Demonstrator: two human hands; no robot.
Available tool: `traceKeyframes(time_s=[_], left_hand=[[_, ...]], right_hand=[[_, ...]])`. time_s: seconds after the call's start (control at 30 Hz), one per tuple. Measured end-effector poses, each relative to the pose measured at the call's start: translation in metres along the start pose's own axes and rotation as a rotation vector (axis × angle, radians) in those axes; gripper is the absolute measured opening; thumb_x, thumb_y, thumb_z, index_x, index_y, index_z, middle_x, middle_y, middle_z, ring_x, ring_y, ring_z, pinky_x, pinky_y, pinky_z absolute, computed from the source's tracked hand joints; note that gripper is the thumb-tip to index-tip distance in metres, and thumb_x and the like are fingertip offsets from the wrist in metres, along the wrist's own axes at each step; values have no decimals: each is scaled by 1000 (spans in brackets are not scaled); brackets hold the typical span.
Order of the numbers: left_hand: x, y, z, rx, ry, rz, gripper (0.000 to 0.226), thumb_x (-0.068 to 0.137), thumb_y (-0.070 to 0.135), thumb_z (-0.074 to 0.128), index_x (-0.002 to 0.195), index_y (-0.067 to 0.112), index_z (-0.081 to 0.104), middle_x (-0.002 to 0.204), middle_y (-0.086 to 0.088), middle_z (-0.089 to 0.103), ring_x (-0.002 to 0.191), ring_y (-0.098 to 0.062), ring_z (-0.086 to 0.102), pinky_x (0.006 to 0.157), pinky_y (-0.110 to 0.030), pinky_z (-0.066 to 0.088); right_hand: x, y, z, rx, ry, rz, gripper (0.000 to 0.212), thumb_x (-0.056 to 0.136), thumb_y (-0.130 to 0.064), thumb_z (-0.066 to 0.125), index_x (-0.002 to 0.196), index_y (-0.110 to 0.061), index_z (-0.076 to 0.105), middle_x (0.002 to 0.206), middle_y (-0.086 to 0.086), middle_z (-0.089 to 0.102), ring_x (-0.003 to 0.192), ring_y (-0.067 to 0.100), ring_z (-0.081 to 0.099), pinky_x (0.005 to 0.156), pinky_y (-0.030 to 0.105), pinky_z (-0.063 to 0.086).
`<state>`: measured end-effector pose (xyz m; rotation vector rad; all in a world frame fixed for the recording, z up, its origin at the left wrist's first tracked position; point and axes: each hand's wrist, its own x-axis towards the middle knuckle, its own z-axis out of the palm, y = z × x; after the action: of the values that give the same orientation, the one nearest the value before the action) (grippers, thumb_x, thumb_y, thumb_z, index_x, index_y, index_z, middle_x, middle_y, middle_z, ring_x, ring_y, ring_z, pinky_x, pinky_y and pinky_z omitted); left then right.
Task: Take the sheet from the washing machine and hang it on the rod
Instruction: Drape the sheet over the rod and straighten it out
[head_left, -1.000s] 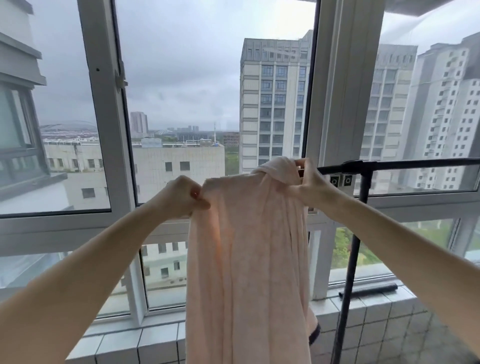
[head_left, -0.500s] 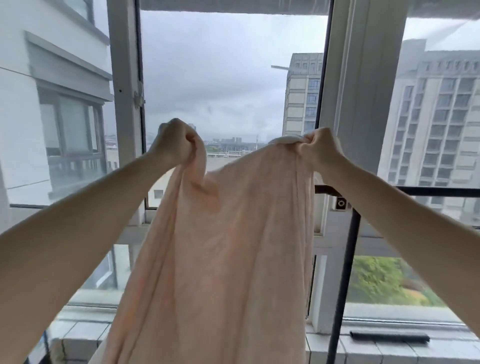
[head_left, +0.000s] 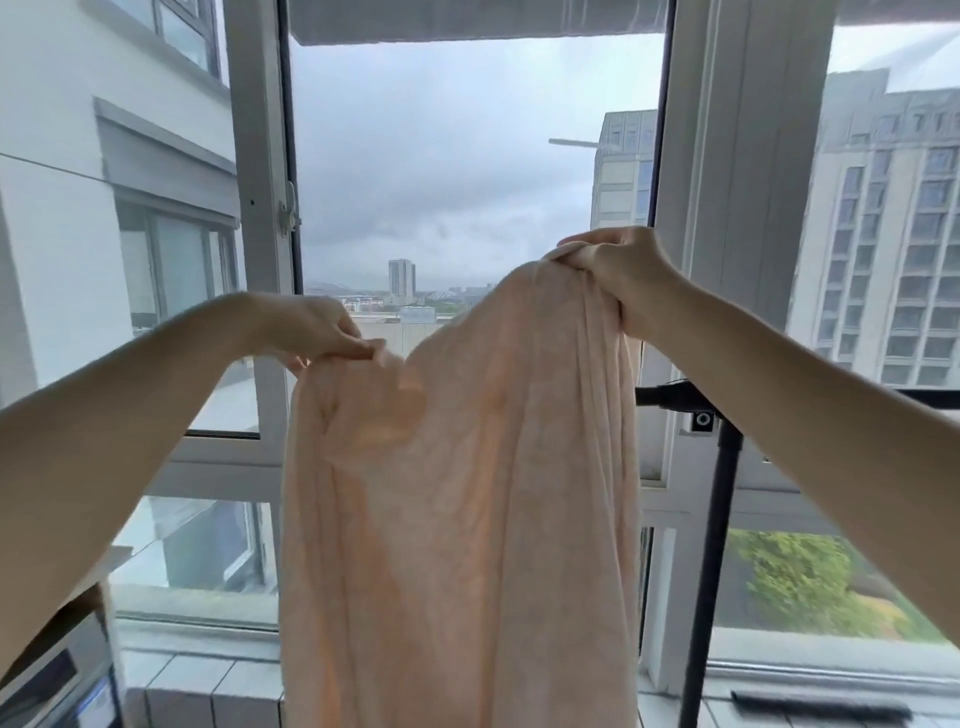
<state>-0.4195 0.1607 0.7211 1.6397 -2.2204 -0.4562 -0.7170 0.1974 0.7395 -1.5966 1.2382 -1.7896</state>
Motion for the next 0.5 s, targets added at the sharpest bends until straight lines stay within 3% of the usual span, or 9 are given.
traceKeyframes(time_s=[0.03,0.13,0.23,0.3,0.43,0.5], left_hand=[[-2,-2,1,-5,-41,16,32,91,41,58,76,16,71,64,8,65,65,-6,62,58,-21,50],[0,-8,-1,-103,48,89,20,94,28,58,91,12,70,87,-2,68,86,-15,64,70,-28,55],[-2,-7,-1,-200,-7,80,14,96,14,54,96,7,67,91,-5,66,89,-17,63,76,-33,54],[-3,-11,3,-243,-1,59,15,96,18,55,97,7,65,96,-7,66,93,-18,63,77,-34,54],[2,-25,-2,-308,387,52,21,96,21,57,99,2,62,98,-14,59,93,-26,58,68,-32,50],[7,-29,-11,-290,611,71,20,94,19,59,100,0,63,96,-15,59,97,-33,59,74,-37,51]], right_hand=[[0,-2,2,19,-9,10,22,78,3,67,65,-14,74,81,3,73,87,18,70,79,30,59],[0,-8,8,67,-10,34,19,77,6,65,71,-10,75,80,4,73,85,17,70,78,28,58],[-2,-10,13,170,-4,89,21,78,7,63,90,-6,74,78,6,73,75,15,70,72,24,59],[-4,-10,17,216,17,113,24,81,7,60,96,-5,73,80,8,72,69,14,68,69,22,59],[4,-11,15,314,131,123,25,84,9,56,96,-5,73,80,8,70,64,14,65,72,24,59],[13,-13,6,313,214,109,25,84,9,56,91,-7,73,82,8,70,67,15,65,77,25,58]])
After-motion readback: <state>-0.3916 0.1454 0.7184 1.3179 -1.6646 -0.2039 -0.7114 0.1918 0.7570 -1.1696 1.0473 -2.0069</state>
